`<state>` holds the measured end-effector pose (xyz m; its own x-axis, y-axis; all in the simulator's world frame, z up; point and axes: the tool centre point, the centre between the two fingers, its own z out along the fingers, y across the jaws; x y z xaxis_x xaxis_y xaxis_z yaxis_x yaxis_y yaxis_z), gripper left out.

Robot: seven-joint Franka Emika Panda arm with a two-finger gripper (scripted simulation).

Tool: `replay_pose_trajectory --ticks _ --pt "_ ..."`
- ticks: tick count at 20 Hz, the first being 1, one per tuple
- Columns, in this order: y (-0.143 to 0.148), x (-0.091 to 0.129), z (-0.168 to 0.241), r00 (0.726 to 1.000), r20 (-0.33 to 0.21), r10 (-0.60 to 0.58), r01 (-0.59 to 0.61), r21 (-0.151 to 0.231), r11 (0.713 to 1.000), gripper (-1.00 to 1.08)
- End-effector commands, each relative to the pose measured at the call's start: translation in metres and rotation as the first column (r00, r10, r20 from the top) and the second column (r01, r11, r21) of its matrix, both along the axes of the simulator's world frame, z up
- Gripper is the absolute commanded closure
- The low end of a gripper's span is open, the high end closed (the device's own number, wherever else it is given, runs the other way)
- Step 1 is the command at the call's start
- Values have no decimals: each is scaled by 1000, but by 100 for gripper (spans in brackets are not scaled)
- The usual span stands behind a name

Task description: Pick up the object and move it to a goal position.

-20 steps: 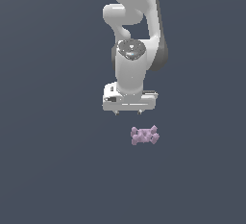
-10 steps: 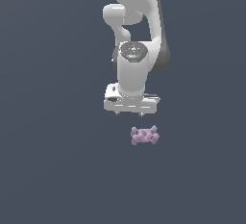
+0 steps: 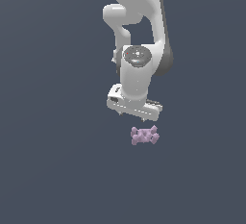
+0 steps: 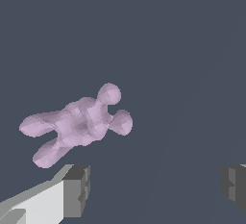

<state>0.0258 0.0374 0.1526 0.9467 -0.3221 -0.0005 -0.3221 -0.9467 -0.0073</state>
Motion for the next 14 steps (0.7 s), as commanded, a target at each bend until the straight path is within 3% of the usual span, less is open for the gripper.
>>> replay_pose_trajectory --ticks 1,7,14 --pt "3 3 -2 998 -1 -65 65 1 998 -92" --pt "10 8 -6 976 -4 -216 216 1 976 -92" --pt "18 15 -10 923 -7 -385 385 0 923 -92"
